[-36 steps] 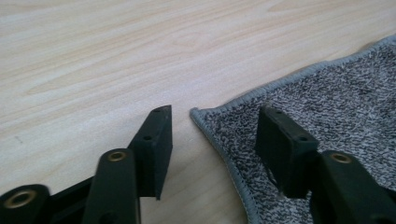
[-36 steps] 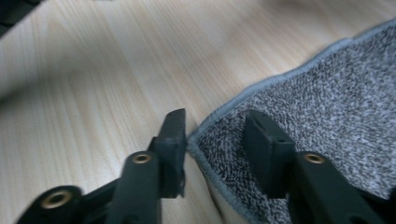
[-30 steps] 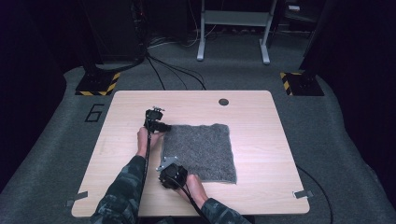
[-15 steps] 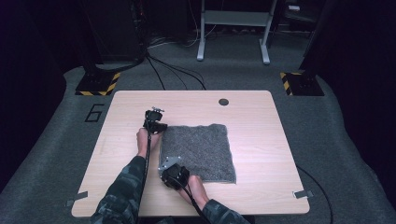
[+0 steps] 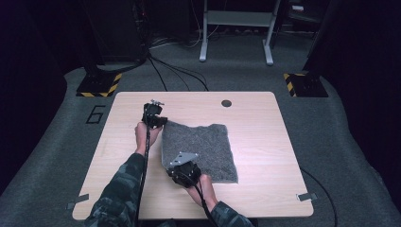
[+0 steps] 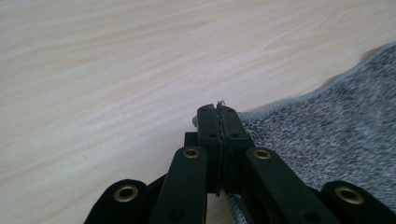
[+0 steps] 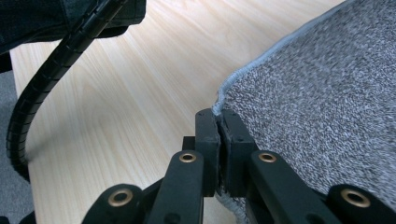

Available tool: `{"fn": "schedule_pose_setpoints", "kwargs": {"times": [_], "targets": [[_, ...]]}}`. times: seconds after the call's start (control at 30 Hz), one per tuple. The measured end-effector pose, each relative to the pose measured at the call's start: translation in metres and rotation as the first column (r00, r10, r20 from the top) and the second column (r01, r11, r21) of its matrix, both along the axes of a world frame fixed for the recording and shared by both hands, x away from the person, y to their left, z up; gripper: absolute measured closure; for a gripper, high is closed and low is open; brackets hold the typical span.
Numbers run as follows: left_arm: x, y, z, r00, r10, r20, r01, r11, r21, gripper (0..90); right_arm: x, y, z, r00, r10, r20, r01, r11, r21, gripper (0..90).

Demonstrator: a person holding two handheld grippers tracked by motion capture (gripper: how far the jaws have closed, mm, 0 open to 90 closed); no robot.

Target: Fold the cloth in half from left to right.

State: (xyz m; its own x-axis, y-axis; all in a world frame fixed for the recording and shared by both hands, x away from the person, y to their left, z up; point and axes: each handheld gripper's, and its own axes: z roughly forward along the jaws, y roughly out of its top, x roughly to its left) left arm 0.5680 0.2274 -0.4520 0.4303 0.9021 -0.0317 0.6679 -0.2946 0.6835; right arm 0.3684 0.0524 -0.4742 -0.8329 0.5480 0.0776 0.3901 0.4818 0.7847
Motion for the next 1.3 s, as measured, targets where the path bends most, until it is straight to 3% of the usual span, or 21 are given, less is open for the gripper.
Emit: {"fn": "schedule_pose_setpoints", "kwargs": {"times": [0.17, 0.23, 0.37, 0.53, 0.6, 0.93, 1.3], "targets": [[-0.003, -0.006, 0.023, 0.9993, -0.026, 0.029, 0.025, 0.9994, 0.024, 89.4, -0.004, -0.002, 0.015, 0.9997, 0.009, 0.024, -0.010, 0.999, 0.034, 86.9], [-0.003, -0.006, 0.026, 0.9991, -0.029, 0.032, 0.028, 0.9991, 0.032, 89.4, -0.005, -0.003, 0.021, 0.9994, 0.011, 0.033, -0.013, 0.999, 0.051, 87.0], [-0.005, -0.005, 0.048, 0.9981, -0.035, 0.051, 0.033, 0.9985, 0.043, 89.3, -0.006, -0.002, 0.030, 0.9991, 0.017, 0.038, -0.020, 0.997, 0.081, 87.0], [-0.009, -0.009, 0.068, 0.9963, -0.029, 0.081, 0.021, 0.9945, 0.103, 89.4, -0.010, 0.000, 0.046, 0.9973, 0.015, 0.072, -0.022, 0.994, 0.109, 87.0], [-0.008, -0.011, 0.072, 0.9961, -0.036, 0.081, 0.027, 0.9939, 0.107, 89.4, -0.012, -0.003, 0.048, 0.9968, 0.010, 0.080, -0.019, 0.994, 0.108, 86.9], [-0.002, -0.049, 0.066, 0.9943, -0.080, 0.070, 0.071, 0.9896, 0.125, 89.3, -0.012, -0.033, 0.037, 0.9975, -0.056, 0.042, 0.051, 0.993, 0.103, 86.7], [0.014, -0.090, 0.037, 0.9940, -0.108, 0.020, 0.104, 0.9854, 0.135, 89.1, -0.011, -0.069, 0.013, 0.9907, -0.136, -0.009, 0.136, 0.988, 0.074, 86.1]]}}
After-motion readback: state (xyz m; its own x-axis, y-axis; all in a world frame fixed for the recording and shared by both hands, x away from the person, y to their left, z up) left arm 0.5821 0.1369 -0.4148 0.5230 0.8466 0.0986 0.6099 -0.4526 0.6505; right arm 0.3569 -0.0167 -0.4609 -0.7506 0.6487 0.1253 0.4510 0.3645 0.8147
